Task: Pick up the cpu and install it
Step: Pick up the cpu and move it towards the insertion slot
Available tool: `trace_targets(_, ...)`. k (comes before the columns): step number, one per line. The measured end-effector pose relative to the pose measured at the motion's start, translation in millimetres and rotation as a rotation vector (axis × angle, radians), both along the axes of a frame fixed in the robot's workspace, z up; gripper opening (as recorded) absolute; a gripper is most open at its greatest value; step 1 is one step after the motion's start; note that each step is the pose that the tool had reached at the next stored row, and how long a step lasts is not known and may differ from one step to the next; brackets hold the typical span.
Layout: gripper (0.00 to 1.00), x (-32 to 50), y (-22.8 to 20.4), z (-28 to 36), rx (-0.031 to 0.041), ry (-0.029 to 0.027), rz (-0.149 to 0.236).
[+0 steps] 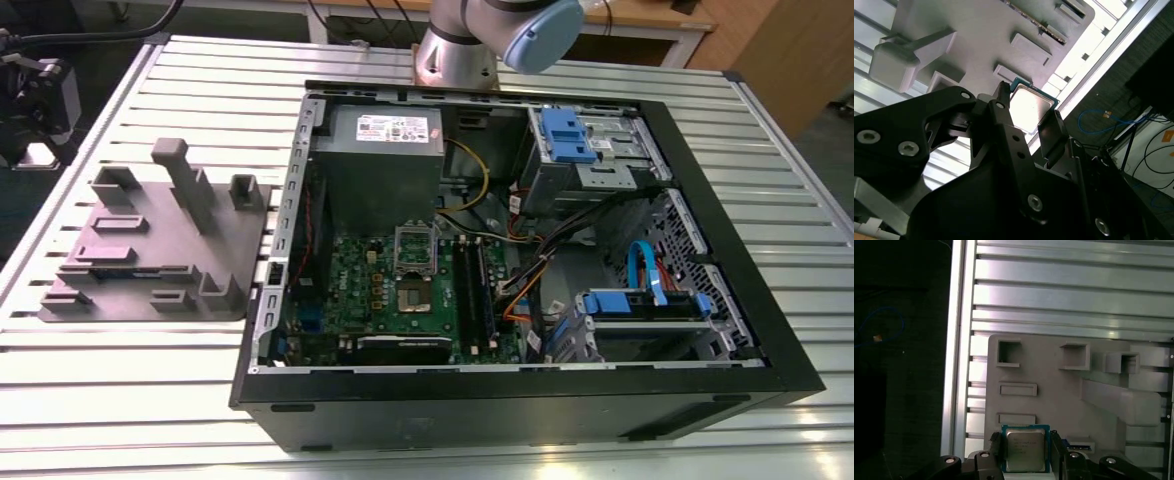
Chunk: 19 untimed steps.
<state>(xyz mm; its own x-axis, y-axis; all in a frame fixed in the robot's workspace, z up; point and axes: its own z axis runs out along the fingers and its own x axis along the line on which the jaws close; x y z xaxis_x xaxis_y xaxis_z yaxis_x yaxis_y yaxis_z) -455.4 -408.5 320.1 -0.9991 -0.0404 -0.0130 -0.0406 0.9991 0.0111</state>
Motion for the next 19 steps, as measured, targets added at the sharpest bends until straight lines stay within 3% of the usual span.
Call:
trace_targets(8,0.47,0.0,0.1,1.9,-0.0001,0.0003,0.000)
trace_targets(19,0.47,0.0,0.3,11.5,0.0000,0.0001,0.000)
